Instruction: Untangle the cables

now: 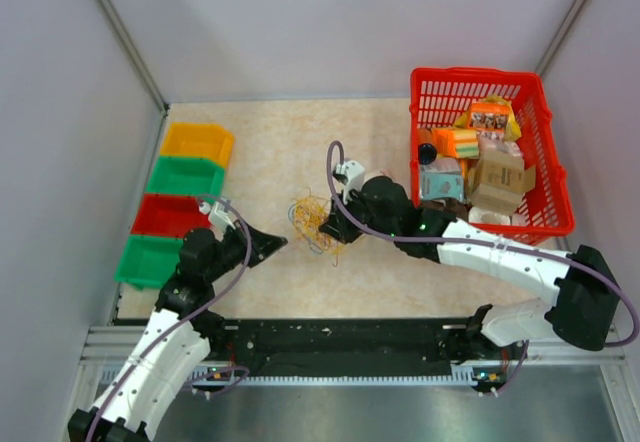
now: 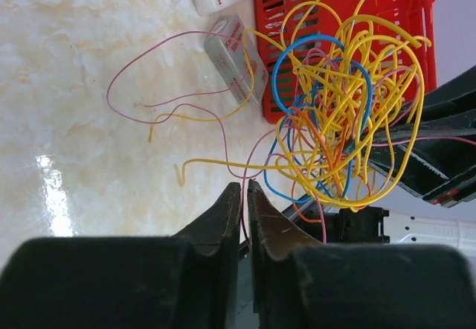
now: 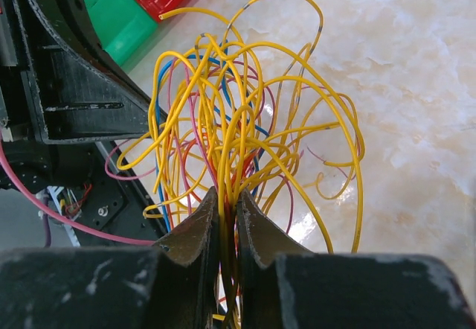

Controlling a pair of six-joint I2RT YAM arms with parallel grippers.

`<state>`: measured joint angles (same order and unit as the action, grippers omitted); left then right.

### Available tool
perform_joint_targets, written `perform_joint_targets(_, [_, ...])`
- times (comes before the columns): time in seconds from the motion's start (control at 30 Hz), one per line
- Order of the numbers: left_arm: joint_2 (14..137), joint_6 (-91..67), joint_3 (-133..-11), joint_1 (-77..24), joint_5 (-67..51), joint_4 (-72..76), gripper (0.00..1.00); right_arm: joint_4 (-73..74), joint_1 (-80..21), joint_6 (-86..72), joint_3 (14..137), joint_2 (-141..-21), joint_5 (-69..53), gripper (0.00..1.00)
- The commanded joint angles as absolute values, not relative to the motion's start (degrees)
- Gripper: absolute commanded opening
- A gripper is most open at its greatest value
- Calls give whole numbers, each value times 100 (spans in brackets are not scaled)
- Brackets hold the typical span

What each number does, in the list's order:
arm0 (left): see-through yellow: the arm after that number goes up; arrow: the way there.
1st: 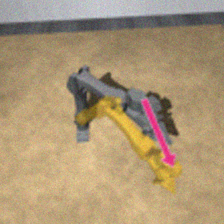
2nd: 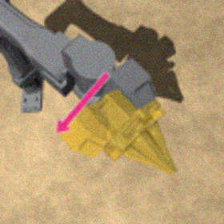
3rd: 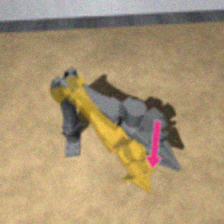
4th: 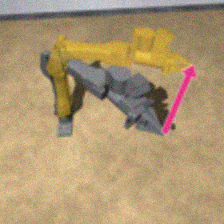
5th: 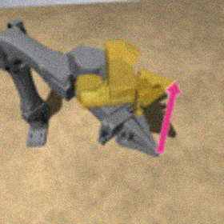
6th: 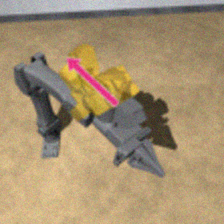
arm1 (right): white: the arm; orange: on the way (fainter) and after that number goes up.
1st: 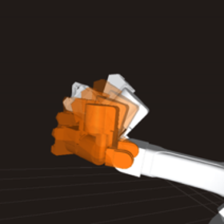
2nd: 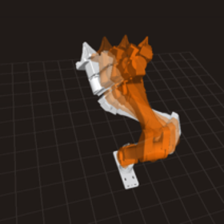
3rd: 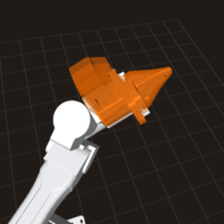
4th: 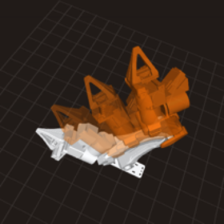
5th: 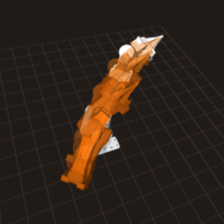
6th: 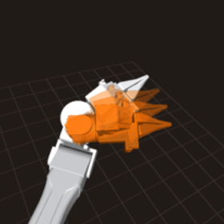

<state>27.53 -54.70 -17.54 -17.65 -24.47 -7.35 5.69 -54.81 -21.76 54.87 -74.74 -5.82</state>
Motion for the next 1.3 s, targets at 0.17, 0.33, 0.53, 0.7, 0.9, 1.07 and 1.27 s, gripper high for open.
perform_joint_targets(0.17, [2619, -5695, -1986, -1740, -2558, -729, 0, 439, -5379, -2478, 5634, -7207, -71, 0])
perform_joint_targets(0.33, [2400, -5625, -2372, -1740, -2137, -1185, 0, 675, -5370, -2785, 5607, -7251, 726, 0])
perform_joint_targets(0.53, [1118, -4186, -4146, -1740, 1374, -3329, 0, 1591, -5353, -3559, 5538, -7558, 2777, 0])
perform_joint_targets(0.7, [1168, -2823, -5579, -1740, 2786, -3331, 0, 1319, -5344, -3525, 5388, -7909, 2462, 0])
perform_joint_targets(0.9, [1906, -2663, -6678, -1740, 2189, -3445, 0, 1046, -5344, -3243, 5467, -8375, 2083, 0])
perform_joint_targets(1.07, [2749, -2330, -8118, -1740, 2013, -3577, 0, 1028, -5291, -3287, 5353, -8665, 2101, 0])
perform_joint_targets(1.27, [3471, -2864, -8491, -1740, 1039, -3850, 0, 397, -5379, -2962, 5019, -8570, 1083, 0])
